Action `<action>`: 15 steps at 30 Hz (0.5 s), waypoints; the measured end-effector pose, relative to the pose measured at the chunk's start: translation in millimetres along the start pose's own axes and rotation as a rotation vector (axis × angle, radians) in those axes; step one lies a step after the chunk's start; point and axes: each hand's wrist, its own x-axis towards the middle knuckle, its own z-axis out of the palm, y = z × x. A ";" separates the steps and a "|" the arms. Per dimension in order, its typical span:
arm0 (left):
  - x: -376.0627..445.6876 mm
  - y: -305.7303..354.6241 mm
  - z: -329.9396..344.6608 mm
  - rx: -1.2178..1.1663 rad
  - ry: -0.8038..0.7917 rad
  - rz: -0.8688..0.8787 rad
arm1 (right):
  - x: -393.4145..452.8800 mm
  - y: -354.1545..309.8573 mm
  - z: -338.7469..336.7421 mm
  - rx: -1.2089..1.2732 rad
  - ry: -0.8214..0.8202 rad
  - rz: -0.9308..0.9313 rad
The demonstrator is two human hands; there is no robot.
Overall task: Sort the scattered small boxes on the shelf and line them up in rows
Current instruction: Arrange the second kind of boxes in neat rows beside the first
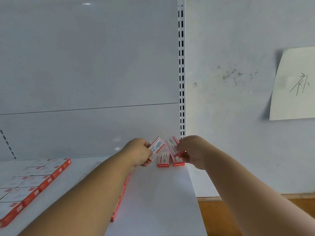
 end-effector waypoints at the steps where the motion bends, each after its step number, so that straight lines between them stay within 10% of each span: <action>1: -1.6 -1.6 -7.1 0.001 0.014 0.027 | -6.0 -2.1 3.8 0.167 -0.032 -0.008; 15: -32.6 -89.5 -136.2 -0.031 0.002 0.100 | -57.2 -13.0 130.4 0.179 -0.063 -0.198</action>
